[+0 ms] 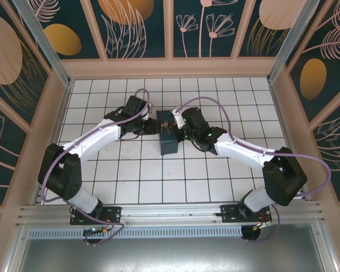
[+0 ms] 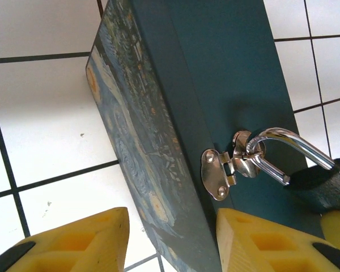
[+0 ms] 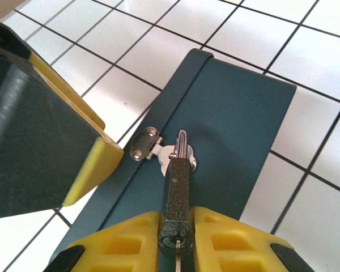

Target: Unlock a padlock with a key

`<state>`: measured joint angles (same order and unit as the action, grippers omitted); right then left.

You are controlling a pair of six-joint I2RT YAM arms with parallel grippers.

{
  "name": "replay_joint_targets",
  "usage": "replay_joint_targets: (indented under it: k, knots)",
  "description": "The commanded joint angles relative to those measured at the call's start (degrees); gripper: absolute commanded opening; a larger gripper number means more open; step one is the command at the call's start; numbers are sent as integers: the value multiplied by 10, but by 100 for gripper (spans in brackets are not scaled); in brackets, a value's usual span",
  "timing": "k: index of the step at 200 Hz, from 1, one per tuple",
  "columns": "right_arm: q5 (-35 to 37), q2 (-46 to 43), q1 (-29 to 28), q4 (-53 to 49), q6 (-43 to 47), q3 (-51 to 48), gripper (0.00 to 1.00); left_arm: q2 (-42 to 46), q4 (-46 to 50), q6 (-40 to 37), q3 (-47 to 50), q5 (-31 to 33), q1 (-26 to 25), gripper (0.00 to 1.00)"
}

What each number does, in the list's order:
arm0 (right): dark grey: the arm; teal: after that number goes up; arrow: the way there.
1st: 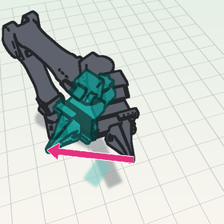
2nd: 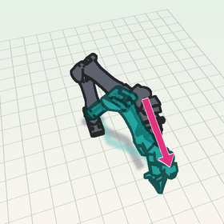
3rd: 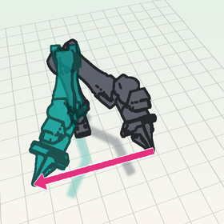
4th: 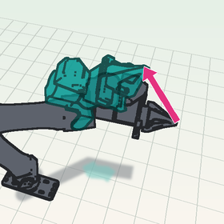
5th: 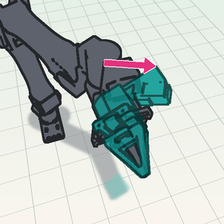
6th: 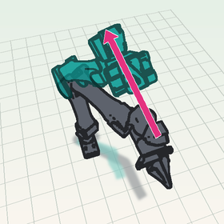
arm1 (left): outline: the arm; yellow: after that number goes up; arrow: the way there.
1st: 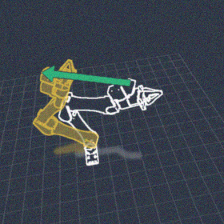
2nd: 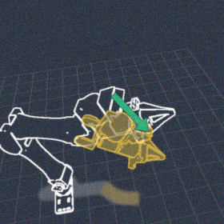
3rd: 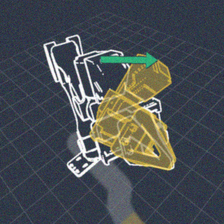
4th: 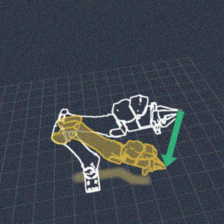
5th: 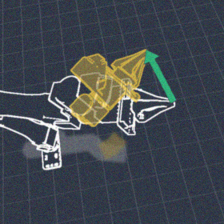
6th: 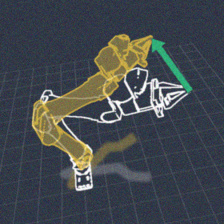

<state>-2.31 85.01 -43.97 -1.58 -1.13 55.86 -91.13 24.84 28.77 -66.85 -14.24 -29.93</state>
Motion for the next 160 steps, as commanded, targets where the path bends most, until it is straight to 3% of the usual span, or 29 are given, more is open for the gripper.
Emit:
replay_joint_targets:
  k: [1, 21, 40, 78, 110, 160]
  knots:
    - [13, -11, -2, -23, 47, 21, 6, -6, 3, 4, 12, 4, 7, 44]
    - [-40, -1, 6, -53, 32, 41, 9, -9, -7, 15, 10, -3, 8, 43]
    - [-142, 5, 57, -37, -90, 41, 9, -10, -18, 27, 10, -7, 8, 43]
    - [-223, -1, 87, 80, -302, -15, 9, -16, -23, 30, 7, -2, 8, 42]
    - [-220, 25, 78, 59, -325, -14, 16, -18, -26, 38, 1, 4, 9, 42]
    - [-173, 9, 83, -23, -282, 13, 43, -24, -31, 42, 0, 9, 10, 41]
